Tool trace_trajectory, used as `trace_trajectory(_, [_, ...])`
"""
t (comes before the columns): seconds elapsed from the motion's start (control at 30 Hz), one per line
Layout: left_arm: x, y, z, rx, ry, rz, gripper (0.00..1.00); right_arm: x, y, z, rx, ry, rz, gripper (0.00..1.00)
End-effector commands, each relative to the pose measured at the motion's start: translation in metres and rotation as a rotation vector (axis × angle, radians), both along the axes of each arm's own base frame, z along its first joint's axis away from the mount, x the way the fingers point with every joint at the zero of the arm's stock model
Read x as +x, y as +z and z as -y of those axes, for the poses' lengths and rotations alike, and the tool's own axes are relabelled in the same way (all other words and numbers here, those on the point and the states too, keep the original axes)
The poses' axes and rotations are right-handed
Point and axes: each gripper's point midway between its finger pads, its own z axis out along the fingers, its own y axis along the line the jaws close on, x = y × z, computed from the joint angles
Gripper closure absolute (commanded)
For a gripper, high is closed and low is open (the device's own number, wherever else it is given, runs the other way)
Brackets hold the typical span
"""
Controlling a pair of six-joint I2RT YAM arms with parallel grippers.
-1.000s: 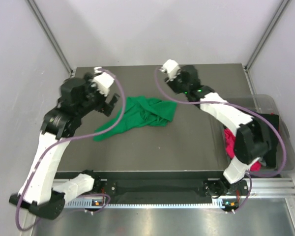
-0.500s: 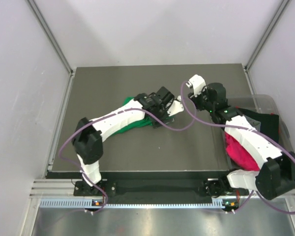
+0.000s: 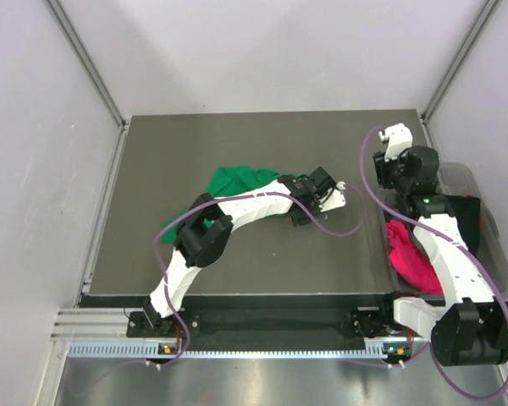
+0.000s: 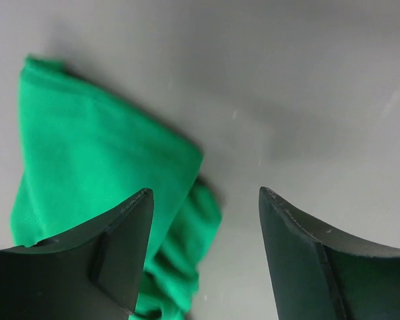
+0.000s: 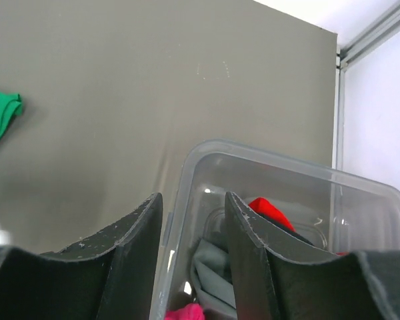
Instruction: Fold and stack the t-shirts
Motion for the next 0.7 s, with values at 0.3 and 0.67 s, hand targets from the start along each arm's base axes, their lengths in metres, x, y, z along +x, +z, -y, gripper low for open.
trace_trajectory(0.3, [0.038,-0.016,0.019,0.064,0.008,0.175,0.32,-0.002,0.0,-0.005,0.079,0.034,0.022,0.57])
trace_trajectory(0.67, [0.037,-0.025,0.001,0.177,0.005,0.168,0.36,-0.003,-0.007,0.006,0.088,0.012,0.007,0.58])
